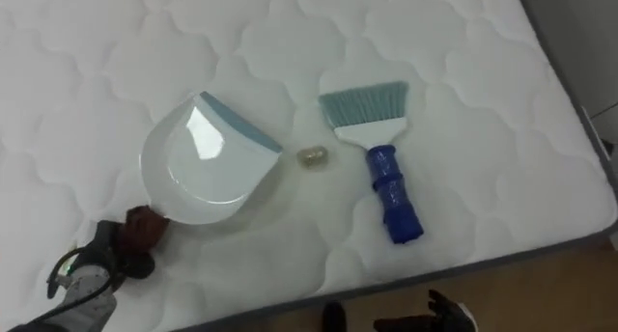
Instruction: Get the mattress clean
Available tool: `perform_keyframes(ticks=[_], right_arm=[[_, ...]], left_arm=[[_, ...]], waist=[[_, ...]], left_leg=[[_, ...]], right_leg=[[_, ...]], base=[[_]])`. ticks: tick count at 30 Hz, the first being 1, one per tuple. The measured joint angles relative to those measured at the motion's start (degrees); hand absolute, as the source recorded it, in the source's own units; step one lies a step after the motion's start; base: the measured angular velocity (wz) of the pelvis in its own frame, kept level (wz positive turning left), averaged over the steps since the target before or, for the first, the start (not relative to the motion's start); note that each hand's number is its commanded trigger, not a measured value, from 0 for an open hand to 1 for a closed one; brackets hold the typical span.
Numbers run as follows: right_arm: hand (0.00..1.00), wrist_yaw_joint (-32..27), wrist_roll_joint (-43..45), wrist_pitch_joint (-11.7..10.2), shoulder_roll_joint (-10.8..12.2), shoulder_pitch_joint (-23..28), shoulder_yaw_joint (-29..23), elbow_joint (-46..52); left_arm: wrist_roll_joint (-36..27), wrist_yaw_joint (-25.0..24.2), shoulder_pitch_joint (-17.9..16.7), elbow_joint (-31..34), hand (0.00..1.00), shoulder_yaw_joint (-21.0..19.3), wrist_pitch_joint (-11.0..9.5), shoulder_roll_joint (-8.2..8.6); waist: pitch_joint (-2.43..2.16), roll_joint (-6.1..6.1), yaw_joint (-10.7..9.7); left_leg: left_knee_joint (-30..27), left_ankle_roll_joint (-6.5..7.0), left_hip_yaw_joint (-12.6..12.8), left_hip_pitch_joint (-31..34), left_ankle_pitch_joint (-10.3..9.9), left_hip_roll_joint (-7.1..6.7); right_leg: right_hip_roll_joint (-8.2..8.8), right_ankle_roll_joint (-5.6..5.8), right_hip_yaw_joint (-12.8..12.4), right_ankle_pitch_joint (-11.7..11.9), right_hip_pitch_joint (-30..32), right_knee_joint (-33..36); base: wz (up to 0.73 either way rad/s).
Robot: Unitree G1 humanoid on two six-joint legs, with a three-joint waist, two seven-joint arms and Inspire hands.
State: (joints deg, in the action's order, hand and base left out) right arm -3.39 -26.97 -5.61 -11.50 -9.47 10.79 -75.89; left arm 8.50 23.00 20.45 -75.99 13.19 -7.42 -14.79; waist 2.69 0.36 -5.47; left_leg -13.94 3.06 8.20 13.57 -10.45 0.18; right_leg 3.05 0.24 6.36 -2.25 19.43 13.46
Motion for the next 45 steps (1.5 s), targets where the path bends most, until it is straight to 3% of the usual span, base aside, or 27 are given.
perform_keyframes(ticks=[6, 10, 12, 22, 28, 33, 38, 43, 45], right_arm=[[0.0, -5.7, -8.1, -0.8, -1.2, -0.4, -6.0, 0.4], [0.0, -9.9, -8.9, -1.6, -2.4, -0.9, -8.9, 0.9], [0.0, -13.0, -9.2, -2.6, -2.5, -1.2, -10.6, 3.5], [0.0, -26.3, -10.6, -7.0, -4.3, -4.4, -12.0, 14.8], [0.0, -34.3, -5.8, -7.6, -4.3, -5.4, -11.0, 20.7], [0.0, -39.4, 5.0, -7.8, -4.3, -6.3, -9.8, 23.9], [0.0, -42.6, 13.2, -8.1, -4.5, -6.3, -8.5, 28.2], [0.0, -42.9, 16.6, -8.6, -4.6, -7.9, -4.6, 29.8], [0.0, -42.9, 19.1, -8.6, -4.7, -8.1, -4.4, 29.8]], left_arm=[[2.1, 0.1, -0.1, 0.2, 1.0, 0.0, -0.1, -0.23], [3.7, 0.5, -2.1, 2.9, 1.0, 0.1, -0.2, -0.26], [5.3, 0.6, -4.3, 5.7, 1.0, 0.1, -0.3, -0.41], [6.3, 0.5, -6.5, 6.8, 1.0, 3.4, -0.6, -0.59], [8.7, 0.5, -6.4, 7.1, 1.0, 5.2, 0.0, -0.96], [12.5, -1.3, -6.5, 7.1, 1.0, 6.5, 1.5, -1.34], [13.8, -3.7, -6.5, 7.1, 1.0, 7.5, 3.3, -2.47], [13.7, -3.9, -5.6, 7.4, 1.0, 7.7, 3.4, -3.47], [13.7, -3.9, -5.0, 7.3, 1.0, 7.7, 3.6, -3.66]], waist=[[-0.28, 1.07, 0.7], [-0.73, 1.16, 0.7], [-1.22, 1.06, 1.0], [-1.43, 1.07, 1.3], [-1.48, 1.12, 1.3], [-1.44, 1.27, 1.4], [-1.41, 1.49, 1.4], [-1.13, 2.2, 1.5], [-0.98, 2.42, 2.7]], left_leg=[[-0.9, 0.02, 1.2, -0.2, -0.3, -0.08], [-1.6, -0.11, 1.7, -0.4, -0.2, -0.15], [-1.8, -0.14, 2.5, -0.2, -0.2, -0.05], [-2.0, -0.18, 2.7, -0.2, -0.2, -0.07], [-3.8, -0.19, 2.7, 1.9, -0.6, 0.01], [-3.7, -0.19, 2.8, 2.2, -0.6, 0.02], [-5.0, -0.12, 2.6, 4.1, -0.6, 0.19], [-6.0, -0.11, 2.5, 6.7, -0.7, 0.1], [-6.4, -0.04, 2.5, 7.3, -0.7, 0.06]], right_leg=[[0.31, -0.27, -0.2, -0.3, 0.8, 2.4], [0.24, -0.34, -0.8, -0.5, 1.0, 3.3], [-0.07, -0.44, -1.6, -0.4, 1.6, 3.5], [-0.18, -0.44, -2.3, -0.5, 2.0, 4.3], [0.01, -0.63, -1.6, -0.4, 3.6, 5.2], [0.29, -0.67, -1.6, -0.6, 3.9, 5.5], [0.44, -0.69, -1.6, -0.7, 5.8, 6.3], [0.87, -0.84, -1.2, -0.6, 8.3, 7.5], [1.03, -0.99, -1.3, -0.8, 9.3, 8.4]], base=[[-0.1], [-0.05], [-0.16], [-0.01], [0.01], [0.0], [0.03], [0.03], [0.0]])
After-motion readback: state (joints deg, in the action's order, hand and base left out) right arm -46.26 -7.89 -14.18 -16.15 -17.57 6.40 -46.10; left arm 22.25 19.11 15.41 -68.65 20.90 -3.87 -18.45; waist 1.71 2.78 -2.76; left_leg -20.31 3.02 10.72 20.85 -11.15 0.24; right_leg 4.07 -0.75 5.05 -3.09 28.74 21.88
